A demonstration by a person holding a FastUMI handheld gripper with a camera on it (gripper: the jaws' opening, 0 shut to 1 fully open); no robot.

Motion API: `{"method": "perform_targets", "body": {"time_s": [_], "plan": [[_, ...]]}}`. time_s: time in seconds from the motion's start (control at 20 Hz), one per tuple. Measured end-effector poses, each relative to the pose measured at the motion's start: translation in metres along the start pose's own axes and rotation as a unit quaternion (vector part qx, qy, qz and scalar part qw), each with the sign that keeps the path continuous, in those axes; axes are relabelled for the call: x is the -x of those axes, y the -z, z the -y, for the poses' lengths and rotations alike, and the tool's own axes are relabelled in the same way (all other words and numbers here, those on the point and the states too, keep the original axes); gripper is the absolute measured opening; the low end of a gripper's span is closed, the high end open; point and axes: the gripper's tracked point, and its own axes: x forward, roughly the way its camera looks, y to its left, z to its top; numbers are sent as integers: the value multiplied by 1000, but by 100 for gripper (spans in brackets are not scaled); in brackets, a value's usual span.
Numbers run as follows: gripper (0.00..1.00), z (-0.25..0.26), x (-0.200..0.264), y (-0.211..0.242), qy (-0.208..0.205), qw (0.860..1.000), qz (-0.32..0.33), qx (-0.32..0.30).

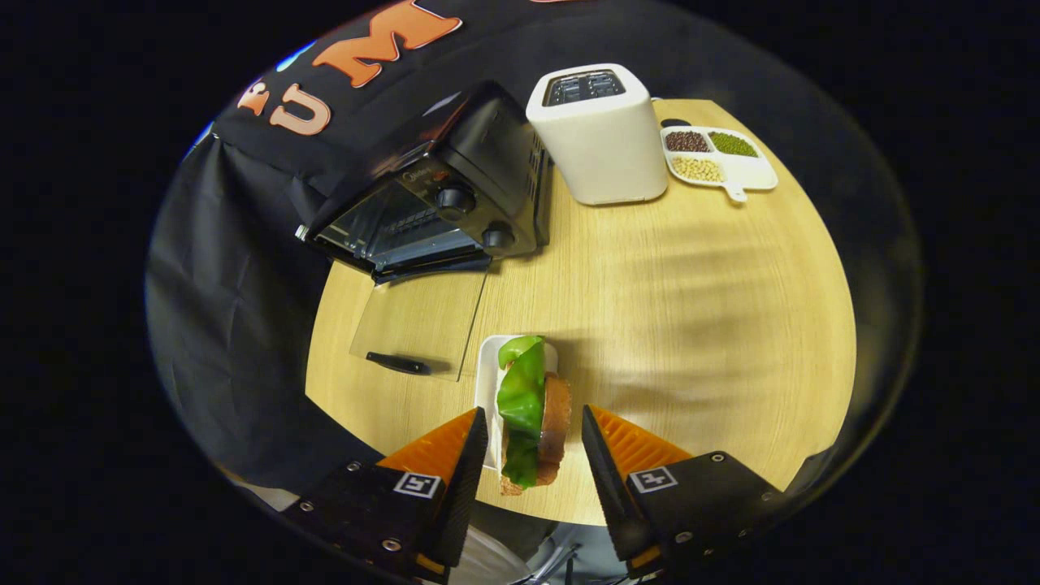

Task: Open the toaster oven, put the food inside, and close the toaster oven door.

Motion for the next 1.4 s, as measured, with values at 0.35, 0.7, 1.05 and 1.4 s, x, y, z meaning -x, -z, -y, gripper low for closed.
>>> {"method": "perform_targets", "body": {"time_s": [0.35,0.7,1.05,1.4], "plan": [[38,0,-7,12,9,998,-47,-42],[30,-33,24,7,22,999,-28,-18],[30,-65,56,-20,11,996,49,-74],[30,-139,48,-49,-77,975,142,-155]]}}
